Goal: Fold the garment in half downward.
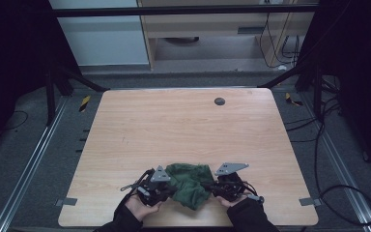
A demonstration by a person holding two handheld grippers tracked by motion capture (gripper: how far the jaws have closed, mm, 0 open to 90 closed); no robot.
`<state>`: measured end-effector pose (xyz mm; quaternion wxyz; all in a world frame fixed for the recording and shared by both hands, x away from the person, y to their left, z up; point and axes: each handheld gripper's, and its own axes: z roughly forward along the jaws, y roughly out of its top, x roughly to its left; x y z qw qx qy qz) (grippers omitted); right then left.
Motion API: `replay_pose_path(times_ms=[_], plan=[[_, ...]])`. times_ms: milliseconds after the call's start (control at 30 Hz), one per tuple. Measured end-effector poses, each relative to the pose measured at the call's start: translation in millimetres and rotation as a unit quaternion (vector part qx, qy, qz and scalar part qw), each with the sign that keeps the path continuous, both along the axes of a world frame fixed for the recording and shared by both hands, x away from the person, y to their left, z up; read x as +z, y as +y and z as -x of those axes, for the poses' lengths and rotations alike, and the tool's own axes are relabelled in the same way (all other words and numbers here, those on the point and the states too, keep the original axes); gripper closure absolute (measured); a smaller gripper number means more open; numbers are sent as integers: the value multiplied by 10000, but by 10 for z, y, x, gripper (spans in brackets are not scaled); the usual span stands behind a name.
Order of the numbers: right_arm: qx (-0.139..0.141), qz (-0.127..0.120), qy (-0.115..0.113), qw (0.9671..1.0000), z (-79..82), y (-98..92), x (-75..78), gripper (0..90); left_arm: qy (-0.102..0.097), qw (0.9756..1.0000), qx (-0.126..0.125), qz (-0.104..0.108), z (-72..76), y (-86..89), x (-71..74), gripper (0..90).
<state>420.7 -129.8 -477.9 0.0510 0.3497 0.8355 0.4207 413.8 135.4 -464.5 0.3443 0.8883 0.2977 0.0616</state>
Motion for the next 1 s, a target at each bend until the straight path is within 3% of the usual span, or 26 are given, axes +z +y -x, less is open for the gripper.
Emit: replay_pose_path(times_ms=[200,533,767,933,1000], plan=[[-20,50,-5,10000,-8,6,-15,846,32,10000,-15,-29,-2,-4,-12,891],[-186,-263,-274,9991,-16,-116,154,787,-293,9984,387,305,-76,263,265,851],[-673,-283,-564,9957,-73,-350,244,705,-377,9944,926,331,-201,593,313,795],[-1162,-49,-682,9909,-152,-568,203,629,-381,9905,1282,333,-291,830,259,710],[-1400,47,-679,9878,-182,-657,176,578,-405,9874,1490,339,-323,934,222,651]])
